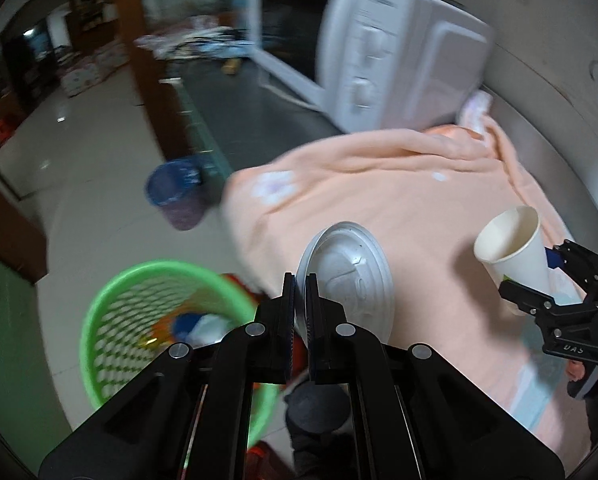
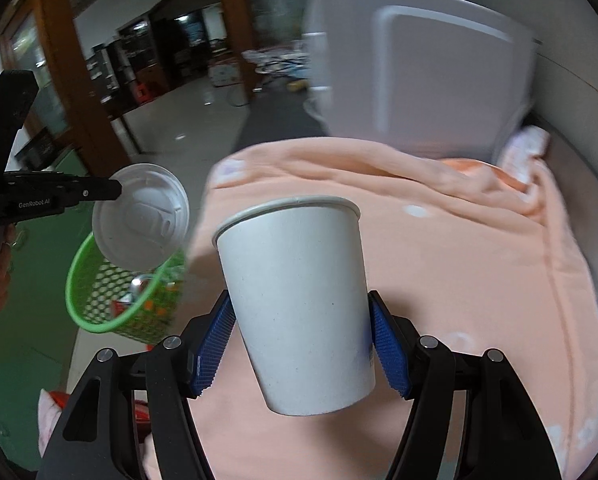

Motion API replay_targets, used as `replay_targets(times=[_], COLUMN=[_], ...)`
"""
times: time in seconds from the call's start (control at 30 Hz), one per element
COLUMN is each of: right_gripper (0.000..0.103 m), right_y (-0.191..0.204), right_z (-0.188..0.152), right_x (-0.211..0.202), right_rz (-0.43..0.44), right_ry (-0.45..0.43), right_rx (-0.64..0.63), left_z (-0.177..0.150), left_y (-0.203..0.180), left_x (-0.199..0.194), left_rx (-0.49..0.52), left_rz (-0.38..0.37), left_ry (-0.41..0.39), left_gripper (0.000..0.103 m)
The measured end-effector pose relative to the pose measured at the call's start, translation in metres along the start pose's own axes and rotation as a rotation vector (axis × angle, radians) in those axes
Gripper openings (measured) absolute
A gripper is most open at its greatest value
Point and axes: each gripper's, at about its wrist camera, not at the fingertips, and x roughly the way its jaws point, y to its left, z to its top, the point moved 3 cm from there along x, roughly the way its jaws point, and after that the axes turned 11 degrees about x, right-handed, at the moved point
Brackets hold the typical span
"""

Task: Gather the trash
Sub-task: 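Lift the lid and cup and carry both over the green basket, then open the left gripper to drop the lid while the right drops the paper cup into the basket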

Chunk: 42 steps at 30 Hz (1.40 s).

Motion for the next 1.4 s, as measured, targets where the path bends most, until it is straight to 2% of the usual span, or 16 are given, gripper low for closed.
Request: replay_targets(times=[0.13,0.3,0.37,0.67,0.93,0.97,1.03,1.07,1.4], right_gripper=[0.064,0.064,0.064,0.064,0.066,0.070,0.074,0.074,0.077], right_y=[0.042,0.091,0.113,0.174,0.212,0.215,0.219,0.220,0.210], right_z=[0.002,0.007,0.007,0.008,0.011,0.012,0.013,0.014,0.007], right_x=[0.016,0.042,0.055,0.105,0.132,0.133,0.135,0.134,0.102], right_rz=[0.055,0.124,0.148,0.211,0.250,0.257,0.264,0.267,0.262], right_ry=[0.020,0.055,0.072,0.148,0.182,0.181,0.174,0.172,0.143], right_rx=[-0.050,-0.085,-0.104,-0.141,-0.162,-0.161,-0.160,-0.159,-0.167], left_z=[-0.029,-0.073,-0.088,-0.143,-0.174,-0.173,-0.176,-0.176,-0.168], left_y=[0.044,0.093,0.107,0.148,0.167,0.167,0.168,0.168,0.152], left_x=[-0.010,-0.002,0.003,0.022,0.020,0.021,0.018,0.016,-0.012], left_rx=[-0.062,-0.157,-0.188,-0.300,-0.371,-0.376,-0.388,-0.392,-0.393], left_rz=[0.067,0.138,0.145,0.215,0.246,0.243,0.252,0.261,0.290], left_ry=[0.022,0.095,0.122,0.226,0.260,0.259,0.258,0.253,0.178], left_gripper=[0.004,0.004,0.004,0.004,0.007,0.011,0.026,0.039,0.071])
